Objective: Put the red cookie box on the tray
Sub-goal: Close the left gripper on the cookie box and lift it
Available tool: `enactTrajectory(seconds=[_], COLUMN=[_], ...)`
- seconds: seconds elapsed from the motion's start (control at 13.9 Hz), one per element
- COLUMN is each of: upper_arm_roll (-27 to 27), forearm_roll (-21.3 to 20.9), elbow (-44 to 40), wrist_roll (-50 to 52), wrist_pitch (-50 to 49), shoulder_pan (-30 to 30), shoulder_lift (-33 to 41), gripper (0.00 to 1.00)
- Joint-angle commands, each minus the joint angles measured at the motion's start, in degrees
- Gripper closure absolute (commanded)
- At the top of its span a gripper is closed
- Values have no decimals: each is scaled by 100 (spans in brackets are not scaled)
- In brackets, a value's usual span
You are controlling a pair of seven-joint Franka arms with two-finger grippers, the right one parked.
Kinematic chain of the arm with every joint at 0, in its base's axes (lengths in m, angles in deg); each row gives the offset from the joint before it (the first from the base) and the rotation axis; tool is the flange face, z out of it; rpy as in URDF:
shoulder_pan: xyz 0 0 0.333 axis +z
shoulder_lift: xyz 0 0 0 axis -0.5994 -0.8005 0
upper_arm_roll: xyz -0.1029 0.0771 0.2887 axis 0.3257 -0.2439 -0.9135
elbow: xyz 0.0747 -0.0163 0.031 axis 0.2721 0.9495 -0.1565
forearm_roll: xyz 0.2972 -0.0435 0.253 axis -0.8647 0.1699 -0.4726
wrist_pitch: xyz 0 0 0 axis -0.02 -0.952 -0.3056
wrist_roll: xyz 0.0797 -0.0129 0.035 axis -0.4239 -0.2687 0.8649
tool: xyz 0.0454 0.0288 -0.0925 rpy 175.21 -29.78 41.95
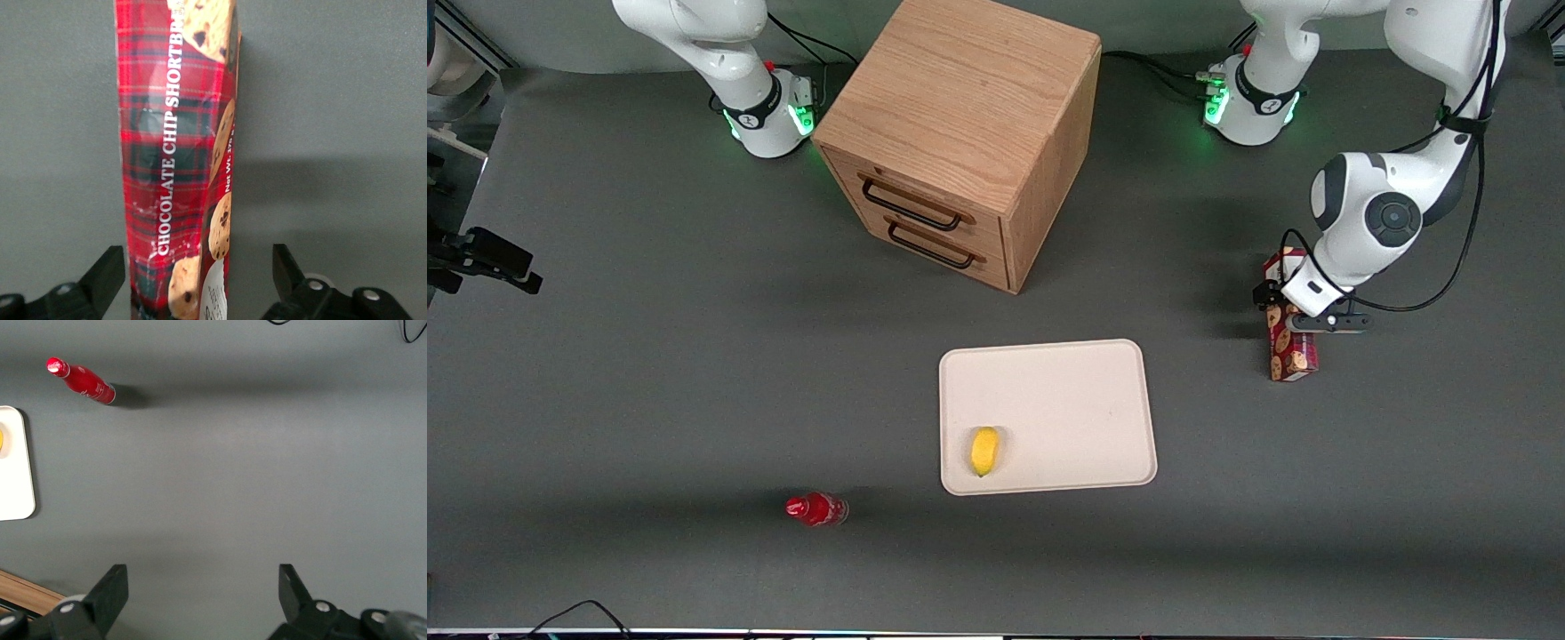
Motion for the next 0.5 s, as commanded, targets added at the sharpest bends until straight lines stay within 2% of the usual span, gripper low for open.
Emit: enactTrajectory(seconds=[0.0, 0.07, 0.14, 0.43], upper_arm_roll=[-20, -20, -20, -12], forearm_roll=[26, 18, 18, 27], elbow=[-2, -2, -2, -19], wrist_roll=[-91, -91, -91, -65], wrist_pitch=[45, 37, 28, 1], shoulder_pan=[-50, -50, -41, -41], shoulder_lift=[20, 20, 20, 20], gripper=[56, 89, 100, 100])
